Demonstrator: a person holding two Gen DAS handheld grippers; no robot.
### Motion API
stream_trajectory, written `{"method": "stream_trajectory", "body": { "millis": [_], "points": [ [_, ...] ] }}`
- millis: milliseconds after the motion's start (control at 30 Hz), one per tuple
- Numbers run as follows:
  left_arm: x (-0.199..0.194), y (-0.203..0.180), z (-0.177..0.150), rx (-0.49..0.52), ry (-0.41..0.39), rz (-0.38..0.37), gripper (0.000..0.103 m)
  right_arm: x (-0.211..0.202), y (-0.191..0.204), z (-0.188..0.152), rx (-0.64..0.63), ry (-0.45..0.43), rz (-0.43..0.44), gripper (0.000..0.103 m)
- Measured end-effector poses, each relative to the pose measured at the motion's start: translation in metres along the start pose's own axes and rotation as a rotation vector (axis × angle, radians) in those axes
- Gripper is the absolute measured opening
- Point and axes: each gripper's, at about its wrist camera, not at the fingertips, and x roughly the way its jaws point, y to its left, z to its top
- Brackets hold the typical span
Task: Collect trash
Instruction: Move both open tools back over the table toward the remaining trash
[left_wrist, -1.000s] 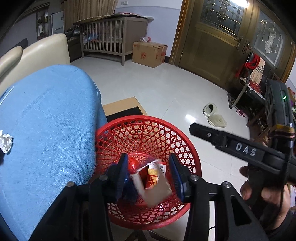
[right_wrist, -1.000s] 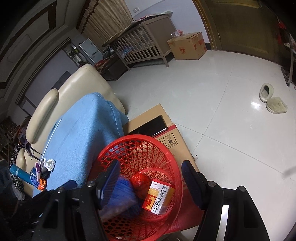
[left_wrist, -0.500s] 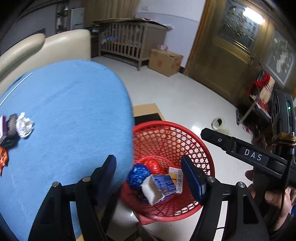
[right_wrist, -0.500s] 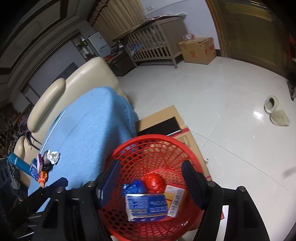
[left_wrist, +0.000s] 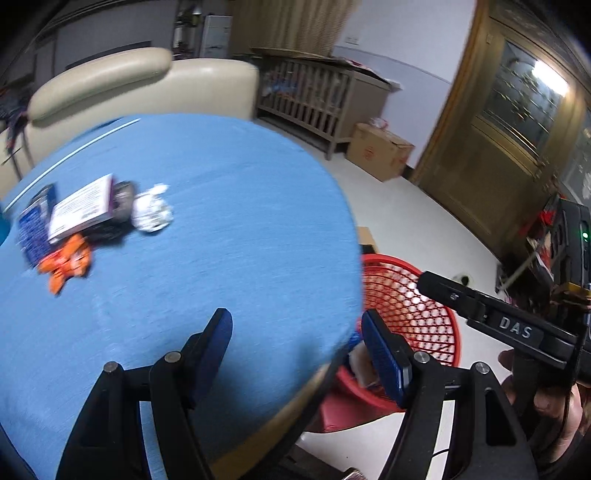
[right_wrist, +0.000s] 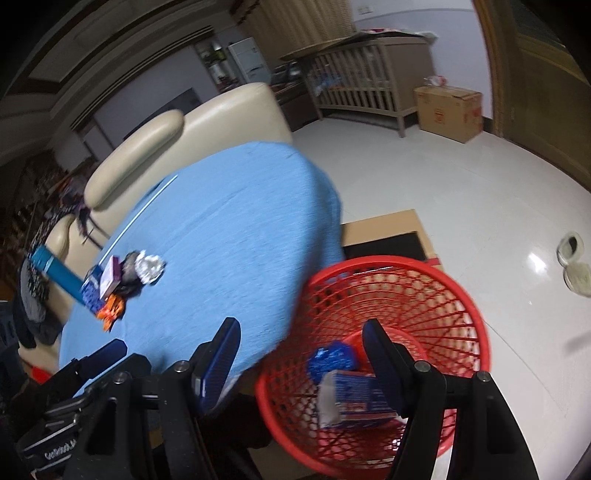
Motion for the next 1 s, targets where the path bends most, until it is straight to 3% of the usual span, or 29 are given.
{"method": "stream_trajectory", "body": {
  "millis": [433, 1000],
  "points": [
    [-0.032, 0.088, -0.020, -0.148, -0.053, 0.194, 0.073, 0.012, 0.072, -0.012, -0.162, 0.054, 0.053, 0.072],
    [-0.041, 0.145, -0.036, -0.279, -0.052, 0.243, 0.073, 0.040, 0.127, -0.028, -0.289, 0.132, 0.066, 0.072]
  ]
}}
